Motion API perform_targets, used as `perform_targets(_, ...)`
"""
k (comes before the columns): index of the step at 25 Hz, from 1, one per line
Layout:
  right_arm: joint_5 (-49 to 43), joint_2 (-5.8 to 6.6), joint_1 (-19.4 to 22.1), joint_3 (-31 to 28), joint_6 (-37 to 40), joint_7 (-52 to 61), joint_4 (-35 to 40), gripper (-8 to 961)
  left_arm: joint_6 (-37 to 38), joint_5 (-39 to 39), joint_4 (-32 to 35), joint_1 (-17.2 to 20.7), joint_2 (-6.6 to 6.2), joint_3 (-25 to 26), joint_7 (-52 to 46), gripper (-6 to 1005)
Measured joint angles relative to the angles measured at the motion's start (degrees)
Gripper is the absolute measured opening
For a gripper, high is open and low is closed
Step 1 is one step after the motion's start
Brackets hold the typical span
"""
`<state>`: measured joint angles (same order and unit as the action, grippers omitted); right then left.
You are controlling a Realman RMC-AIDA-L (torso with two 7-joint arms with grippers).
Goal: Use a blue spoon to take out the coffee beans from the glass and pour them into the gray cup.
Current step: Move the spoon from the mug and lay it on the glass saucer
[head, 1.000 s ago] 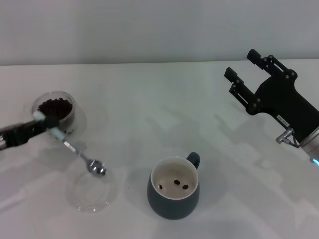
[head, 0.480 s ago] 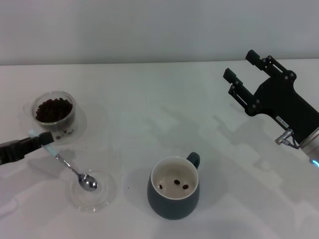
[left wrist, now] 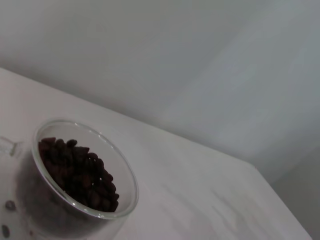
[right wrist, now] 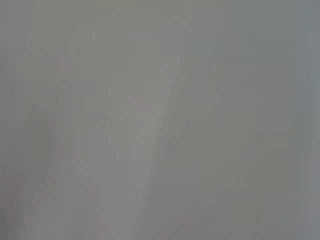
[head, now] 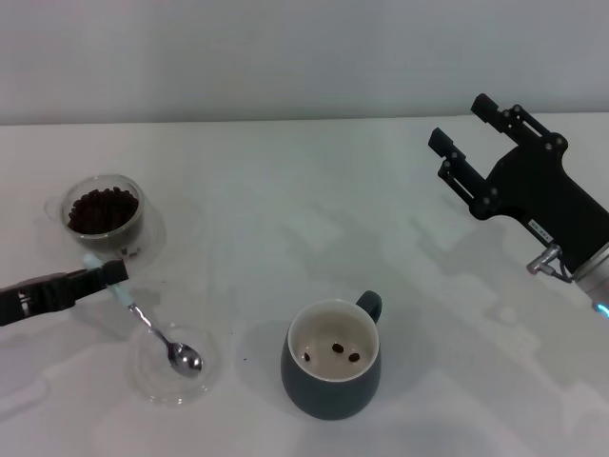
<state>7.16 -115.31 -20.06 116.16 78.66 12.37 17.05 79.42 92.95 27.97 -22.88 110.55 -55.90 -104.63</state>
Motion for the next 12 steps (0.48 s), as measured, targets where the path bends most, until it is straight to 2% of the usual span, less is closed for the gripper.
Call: perform_targets(12, 0.05, 0.0, -0.18, -0.86, 0.0, -0.06, 0.0, 621, -1.6, 1.09, -1.68, -1.45, 0.19, -0.16, -0.13, 149)
